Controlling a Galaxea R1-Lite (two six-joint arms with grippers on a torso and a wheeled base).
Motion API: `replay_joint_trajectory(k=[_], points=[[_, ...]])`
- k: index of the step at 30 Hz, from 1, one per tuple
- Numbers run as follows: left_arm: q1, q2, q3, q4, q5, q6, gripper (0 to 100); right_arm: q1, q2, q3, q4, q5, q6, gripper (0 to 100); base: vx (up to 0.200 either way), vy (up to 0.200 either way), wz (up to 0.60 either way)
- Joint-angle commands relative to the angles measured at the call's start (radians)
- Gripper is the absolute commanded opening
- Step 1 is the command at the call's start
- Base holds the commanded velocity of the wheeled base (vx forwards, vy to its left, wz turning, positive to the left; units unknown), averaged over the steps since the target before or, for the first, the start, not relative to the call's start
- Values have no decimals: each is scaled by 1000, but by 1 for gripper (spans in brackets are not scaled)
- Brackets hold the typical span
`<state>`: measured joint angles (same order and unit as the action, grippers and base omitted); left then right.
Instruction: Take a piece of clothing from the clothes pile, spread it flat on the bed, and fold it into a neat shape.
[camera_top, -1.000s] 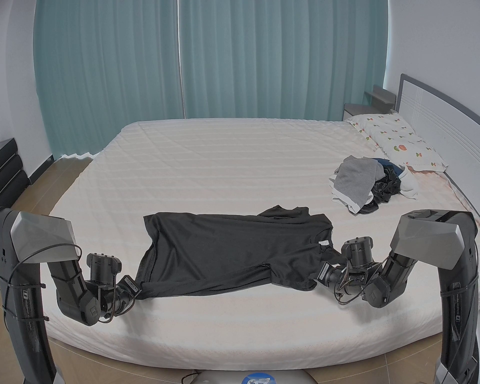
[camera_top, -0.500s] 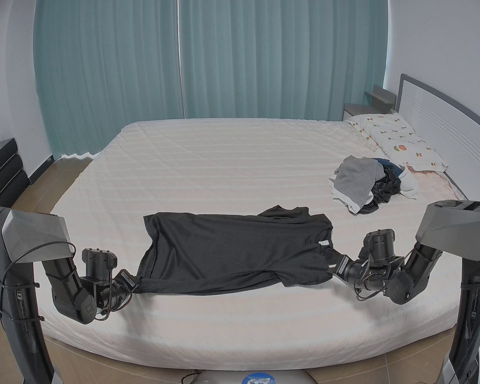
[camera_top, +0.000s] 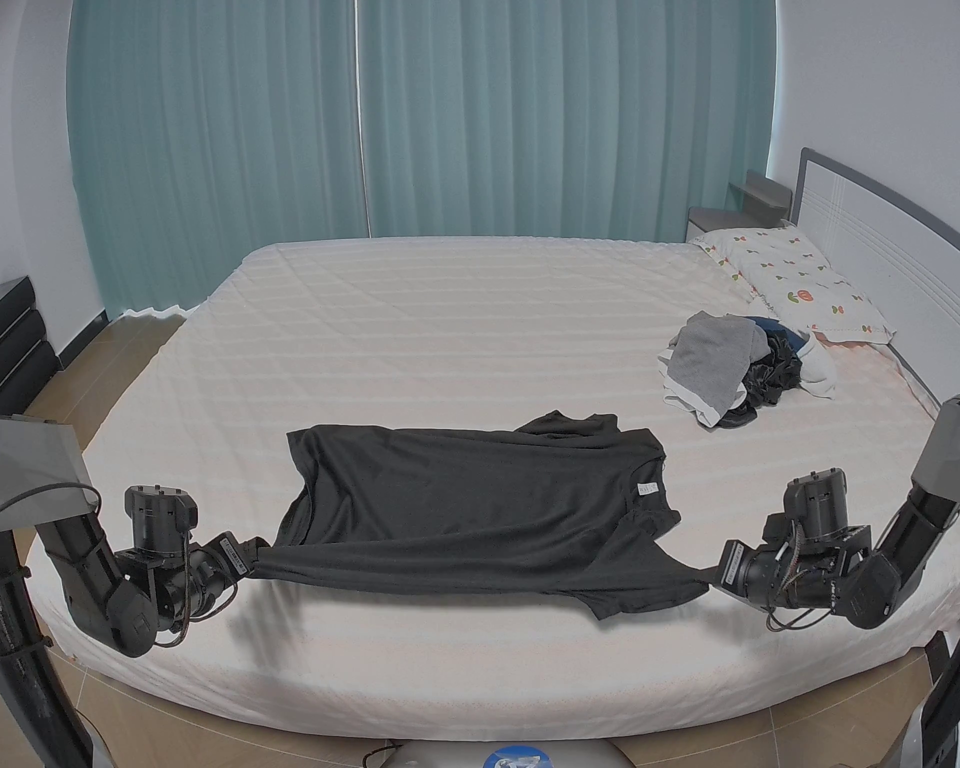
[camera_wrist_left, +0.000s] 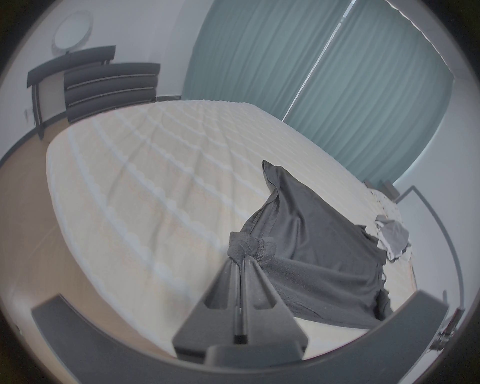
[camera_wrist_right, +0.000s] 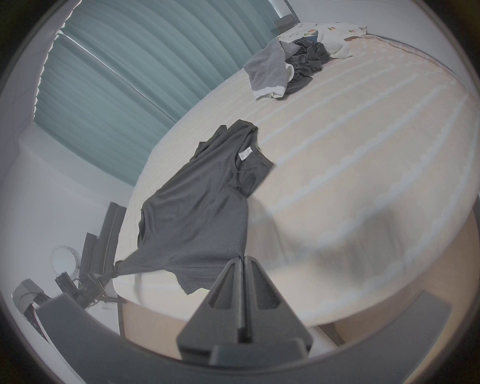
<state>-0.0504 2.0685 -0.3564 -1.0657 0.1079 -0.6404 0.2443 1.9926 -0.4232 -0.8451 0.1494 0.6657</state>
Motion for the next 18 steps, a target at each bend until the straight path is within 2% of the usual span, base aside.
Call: replay_joint_trajectory(k=[1, 5, 9, 13, 18], points=[[3, -73, 73, 23, 6, 82, 0, 3, -95, 103, 35, 4, -66, 0, 0, 0, 0], [1, -62, 122, 81, 16, 194, 0, -5, -77, 144, 40, 13, -104, 0, 0, 0, 0], [-3, -39, 135, 89, 24, 203, 0, -2, -55, 178, 41, 22, -130, 0, 0, 0, 0], [-5, 33, 165, 87, 41, 246, 0, 1, -3, 224, 43, 21, -222, 0, 0, 0, 0], [-42, 93, 195, 90, 44, 281, 0, 3, 60, 235, 41, 12, -239, 0, 0, 0, 0]])
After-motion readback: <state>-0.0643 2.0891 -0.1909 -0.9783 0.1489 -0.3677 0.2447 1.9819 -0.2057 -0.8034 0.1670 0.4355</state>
